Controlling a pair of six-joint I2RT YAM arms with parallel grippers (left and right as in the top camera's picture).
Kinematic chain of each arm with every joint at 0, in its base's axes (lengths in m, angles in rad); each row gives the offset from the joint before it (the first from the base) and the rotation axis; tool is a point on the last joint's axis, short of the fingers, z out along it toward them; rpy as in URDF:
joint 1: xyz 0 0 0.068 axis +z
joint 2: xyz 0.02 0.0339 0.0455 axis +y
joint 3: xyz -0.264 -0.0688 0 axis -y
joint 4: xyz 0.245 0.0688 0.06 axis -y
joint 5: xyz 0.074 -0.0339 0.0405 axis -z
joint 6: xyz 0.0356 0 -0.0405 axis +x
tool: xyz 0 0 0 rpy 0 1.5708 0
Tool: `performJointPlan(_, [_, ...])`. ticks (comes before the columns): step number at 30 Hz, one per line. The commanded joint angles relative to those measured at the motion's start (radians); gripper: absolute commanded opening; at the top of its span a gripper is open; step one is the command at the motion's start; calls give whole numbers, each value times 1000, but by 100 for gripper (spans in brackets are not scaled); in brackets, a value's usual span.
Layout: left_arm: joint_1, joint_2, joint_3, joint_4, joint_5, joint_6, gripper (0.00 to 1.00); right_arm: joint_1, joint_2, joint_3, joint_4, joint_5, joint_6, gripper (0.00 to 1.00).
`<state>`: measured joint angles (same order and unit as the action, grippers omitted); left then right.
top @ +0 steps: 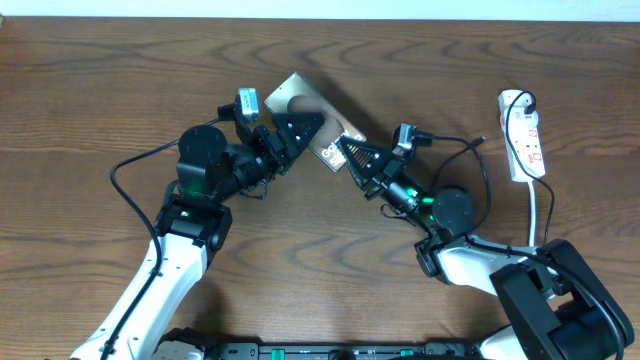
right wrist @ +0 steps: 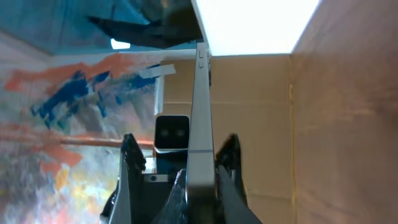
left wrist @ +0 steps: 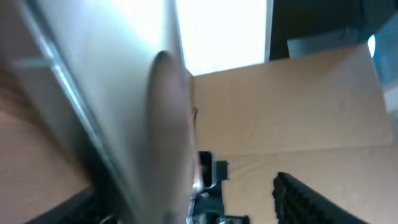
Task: Plug charger to phone and switch on socket
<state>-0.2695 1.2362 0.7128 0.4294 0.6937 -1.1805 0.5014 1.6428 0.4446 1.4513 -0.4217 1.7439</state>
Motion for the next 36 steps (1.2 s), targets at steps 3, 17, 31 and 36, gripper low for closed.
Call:
performJointPlan(3, [-2, -2, 11, 18, -63, -93, 72, 38, -15, 27, -9, 55, 75, 1])
performJointPlan(17, [-53, -2, 11, 29, -145, -93, 25, 83, -15, 27, -8, 95, 189, 1])
performJointPlan(31, [-53, -2, 11, 26, -188, -58, 7, 90, -15, 27, -6, 25, 219, 20])
performJointPlan(36, [-52, -2, 11, 25, -218, 25, 7, 90, -15, 27, -46, -42, 214, 38])
